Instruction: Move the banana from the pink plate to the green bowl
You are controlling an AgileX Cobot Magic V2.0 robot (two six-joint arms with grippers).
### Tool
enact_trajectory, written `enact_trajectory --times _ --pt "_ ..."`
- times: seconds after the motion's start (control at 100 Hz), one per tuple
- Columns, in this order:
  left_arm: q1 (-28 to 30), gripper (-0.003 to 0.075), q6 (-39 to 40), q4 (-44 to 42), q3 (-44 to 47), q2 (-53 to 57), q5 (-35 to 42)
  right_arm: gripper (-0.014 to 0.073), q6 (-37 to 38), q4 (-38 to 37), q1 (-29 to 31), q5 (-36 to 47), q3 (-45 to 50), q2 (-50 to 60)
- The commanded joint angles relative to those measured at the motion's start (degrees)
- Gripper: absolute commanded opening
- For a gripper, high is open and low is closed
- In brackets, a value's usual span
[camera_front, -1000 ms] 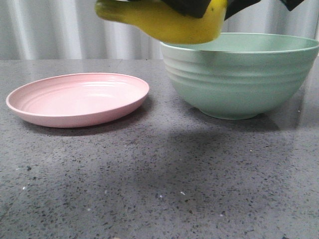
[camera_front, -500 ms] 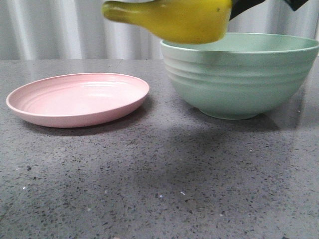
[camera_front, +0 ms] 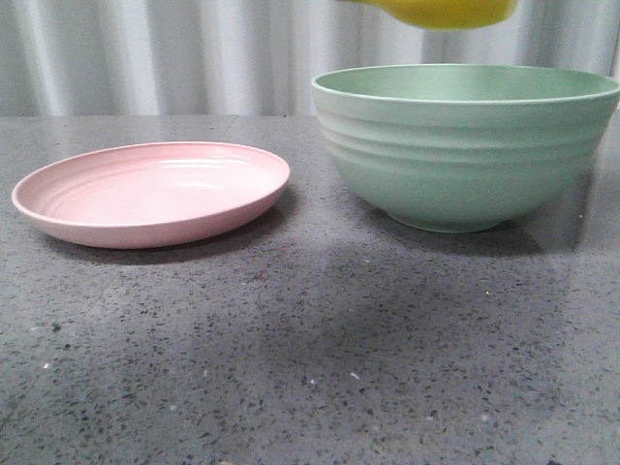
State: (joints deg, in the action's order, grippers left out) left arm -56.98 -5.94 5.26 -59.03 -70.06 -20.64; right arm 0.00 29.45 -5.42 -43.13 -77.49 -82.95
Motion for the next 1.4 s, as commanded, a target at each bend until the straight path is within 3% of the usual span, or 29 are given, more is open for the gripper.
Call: enact_trajectory --times 0.0,0.47,0.69,1.1,1.27,1.39 --pt "-0.45 0.0442 0.14 0.12 -2.09 1.64 4.12 0.0082 0.00 -0.32 0.87 5.07 -2.15 0.85" --pt "-0.45 0.0442 0.25 0.22 -2.09 1.64 4.86 0.0091 -0.42 -3.22 1.01 4.88 -2.04 -5.11" --pt "-0.45 0.0442 0.25 0.32 -2.09 1.64 4.95 0.0269 -0.78 -3.22 1.01 4.65 -2.04 -5.11" --pt "-0.45 0.0442 0.36 0.32 -2.09 1.64 4.95 0.0288 -1.49 -3.36 1.01 4.62 -2.04 -5.01" --pt "-0.45 0.0442 0.36 0.32 -2.09 1.64 4.95 0.0391 -1.76 -3.36 1.01 4.39 -2.04 -4.90" --pt "-0.45 0.0442 0.36 0.39 -2.09 1.64 4.95 0.0408 -1.76 -3.36 1.01 4.09 -2.04 -4.78"
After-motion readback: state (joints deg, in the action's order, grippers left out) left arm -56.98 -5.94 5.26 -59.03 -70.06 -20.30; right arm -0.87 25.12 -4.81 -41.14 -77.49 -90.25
